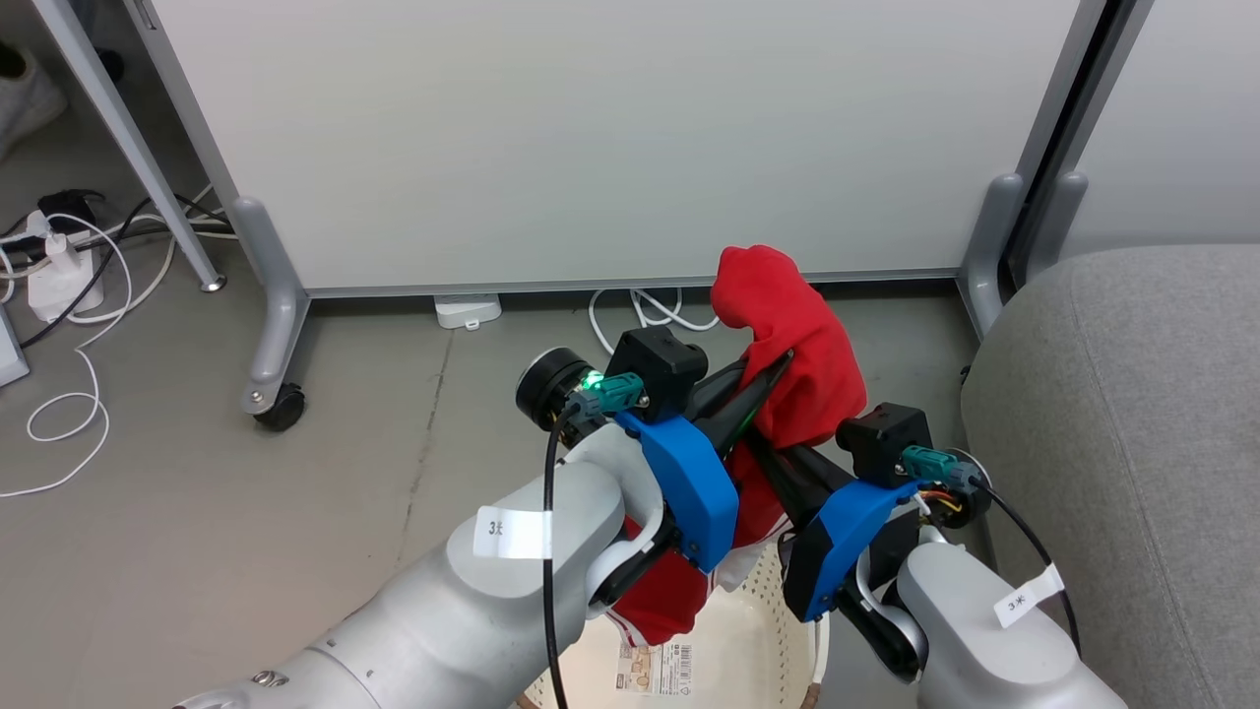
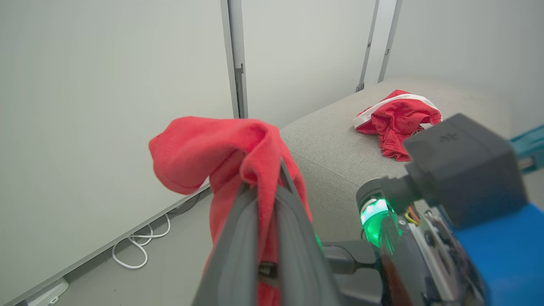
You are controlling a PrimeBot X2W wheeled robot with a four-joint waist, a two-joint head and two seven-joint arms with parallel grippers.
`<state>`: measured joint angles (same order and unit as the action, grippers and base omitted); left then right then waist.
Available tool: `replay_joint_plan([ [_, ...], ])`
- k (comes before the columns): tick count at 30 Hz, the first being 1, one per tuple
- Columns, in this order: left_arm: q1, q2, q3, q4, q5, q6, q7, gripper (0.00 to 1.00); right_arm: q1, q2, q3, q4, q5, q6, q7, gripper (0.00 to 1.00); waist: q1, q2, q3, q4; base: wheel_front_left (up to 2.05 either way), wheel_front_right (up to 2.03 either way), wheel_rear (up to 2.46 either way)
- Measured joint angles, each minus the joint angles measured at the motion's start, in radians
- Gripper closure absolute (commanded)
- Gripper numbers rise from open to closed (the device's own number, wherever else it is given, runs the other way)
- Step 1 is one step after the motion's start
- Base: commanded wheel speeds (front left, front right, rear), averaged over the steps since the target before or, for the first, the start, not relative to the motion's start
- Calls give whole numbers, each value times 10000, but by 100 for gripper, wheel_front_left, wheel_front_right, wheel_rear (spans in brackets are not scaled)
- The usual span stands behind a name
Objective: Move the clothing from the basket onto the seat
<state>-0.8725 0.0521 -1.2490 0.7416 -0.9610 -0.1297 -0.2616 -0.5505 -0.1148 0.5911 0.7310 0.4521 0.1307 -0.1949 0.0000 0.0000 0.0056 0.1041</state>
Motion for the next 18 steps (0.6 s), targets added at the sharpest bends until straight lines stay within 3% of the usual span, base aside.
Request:
replay_joint_plan([
  [8,18,-2,2,23,19,0,0,100,-139,36,48,303,132,0,-151,100,0,0,-6,-33,0,0,0],
  [9,20,-2,8,25,23,0,0,85,-151,42,54,326,163,0,-174,100,0,0,-8,-40,0,0,0],
  [11,26,2,71,25,115,0,0,42,-167,56,65,362,182,0,-194,100,0,0,-5,-57,0,0,0],
  [12,45,6,113,23,148,0,0,9,-171,63,63,378,198,0,-228,100,0,0,-2,-70,0,0,0],
  [13,72,15,159,15,224,0,0,0,-174,69,65,395,213,0,-238,100,0,0,1,-82,0,0,0],
  [18,502,199,658,-161,663,0,-2,0,-174,65,-10,430,259,0,-357,100,0,0,-1,-109,0,0,0],
])
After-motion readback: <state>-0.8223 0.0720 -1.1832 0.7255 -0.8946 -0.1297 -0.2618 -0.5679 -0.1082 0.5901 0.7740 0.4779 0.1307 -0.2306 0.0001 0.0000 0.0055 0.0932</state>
